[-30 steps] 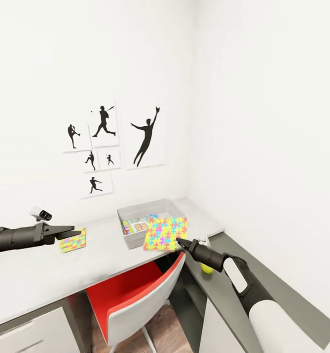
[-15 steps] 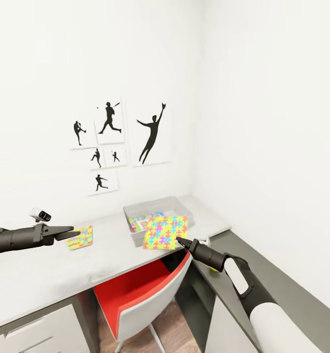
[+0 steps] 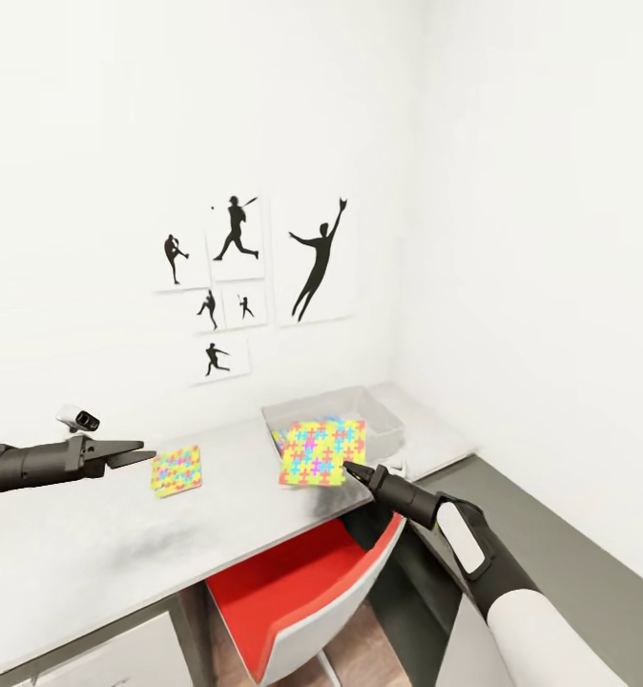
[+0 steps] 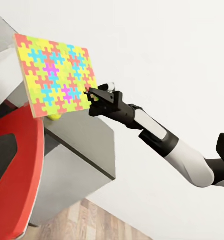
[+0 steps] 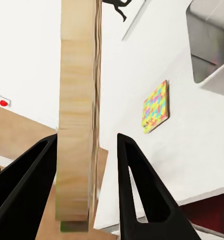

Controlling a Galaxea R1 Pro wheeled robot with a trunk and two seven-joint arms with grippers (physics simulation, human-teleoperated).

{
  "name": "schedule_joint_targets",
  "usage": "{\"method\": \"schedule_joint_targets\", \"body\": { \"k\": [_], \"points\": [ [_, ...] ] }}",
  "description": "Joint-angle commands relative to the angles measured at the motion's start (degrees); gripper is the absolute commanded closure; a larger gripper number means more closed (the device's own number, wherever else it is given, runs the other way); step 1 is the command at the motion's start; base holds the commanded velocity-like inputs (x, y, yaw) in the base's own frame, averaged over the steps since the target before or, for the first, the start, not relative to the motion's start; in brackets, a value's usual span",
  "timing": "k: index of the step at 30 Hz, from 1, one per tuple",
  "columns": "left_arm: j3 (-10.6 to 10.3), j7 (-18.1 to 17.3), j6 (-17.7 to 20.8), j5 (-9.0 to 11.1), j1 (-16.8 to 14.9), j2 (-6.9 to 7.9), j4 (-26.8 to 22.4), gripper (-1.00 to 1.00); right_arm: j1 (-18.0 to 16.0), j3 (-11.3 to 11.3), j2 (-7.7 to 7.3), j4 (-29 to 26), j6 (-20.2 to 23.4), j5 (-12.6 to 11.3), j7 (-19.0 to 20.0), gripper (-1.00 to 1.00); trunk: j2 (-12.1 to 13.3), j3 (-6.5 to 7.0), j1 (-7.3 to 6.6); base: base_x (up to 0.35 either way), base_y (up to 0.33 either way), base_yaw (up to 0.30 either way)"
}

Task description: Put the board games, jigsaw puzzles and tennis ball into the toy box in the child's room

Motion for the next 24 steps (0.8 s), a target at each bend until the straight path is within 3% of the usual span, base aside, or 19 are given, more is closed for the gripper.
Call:
{"method": "schedule_joint_targets", "body": {
  "k": [1, 12, 24],
  "points": [
    [-0.1, -0.2, 0.6, 0.1, 0.0, 0.02, 0.0, -1.00, 0.0, -0.1, 0.00, 0.0, 0.4, -0.4, 0.0, 1.00, 0.0, -0.02, 0.05, 0.247, 0.190, 0.000],
    [-0.1, -0.2, 0.6, 0.1, 0.0, -0.05, 0.0, -1.00, 0.0, -0.1, 0.02, 0.0, 0.3, -0.4, 0.1, 1.00, 0.0, 0.67, 0.05, 0.240, 0.051, -0.075],
    [-0.1, -0.2, 0.6, 0.1, 0.0, -0.18, 0.0, -1.00, 0.0, -0.1, 0.01, 0.0, 0.3, -0.5, 0.1, 1.00, 0.0, 1.28, 0.05, 0.095, -0.008, -0.035]
  ]
}}
